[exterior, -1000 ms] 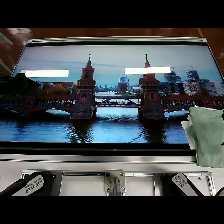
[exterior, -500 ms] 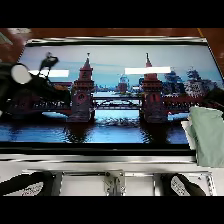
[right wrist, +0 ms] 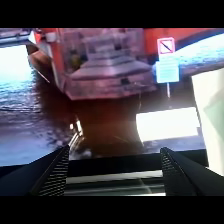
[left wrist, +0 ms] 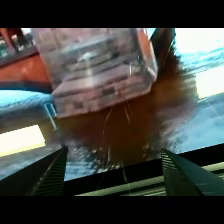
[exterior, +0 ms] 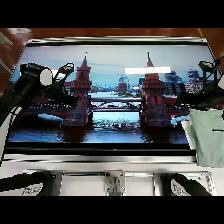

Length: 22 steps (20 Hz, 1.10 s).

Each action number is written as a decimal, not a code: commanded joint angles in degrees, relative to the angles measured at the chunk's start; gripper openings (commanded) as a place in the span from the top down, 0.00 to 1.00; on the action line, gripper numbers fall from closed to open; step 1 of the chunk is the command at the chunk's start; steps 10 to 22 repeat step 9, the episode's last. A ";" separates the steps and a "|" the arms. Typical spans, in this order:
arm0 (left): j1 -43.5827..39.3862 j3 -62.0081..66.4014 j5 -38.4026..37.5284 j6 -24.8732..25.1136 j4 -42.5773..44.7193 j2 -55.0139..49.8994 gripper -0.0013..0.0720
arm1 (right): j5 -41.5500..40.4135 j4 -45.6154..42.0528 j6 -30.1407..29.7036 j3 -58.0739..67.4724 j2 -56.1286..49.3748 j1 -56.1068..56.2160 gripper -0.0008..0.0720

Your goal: Fold the shirts.

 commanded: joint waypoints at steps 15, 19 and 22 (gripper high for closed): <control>0.13 0.09 2.80 0.07 0.68 -0.24 0.03 | 0.28 0.22 0.17 0.07 -0.22 1.14 0.07; 0.13 0.09 2.80 0.07 0.68 -0.24 0.03 | 0.28 0.22 0.17 0.07 -0.22 1.14 0.07; 0.13 0.09 2.80 0.07 0.68 -0.24 0.03 | 0.28 0.22 0.17 0.07 -0.22 1.14 0.07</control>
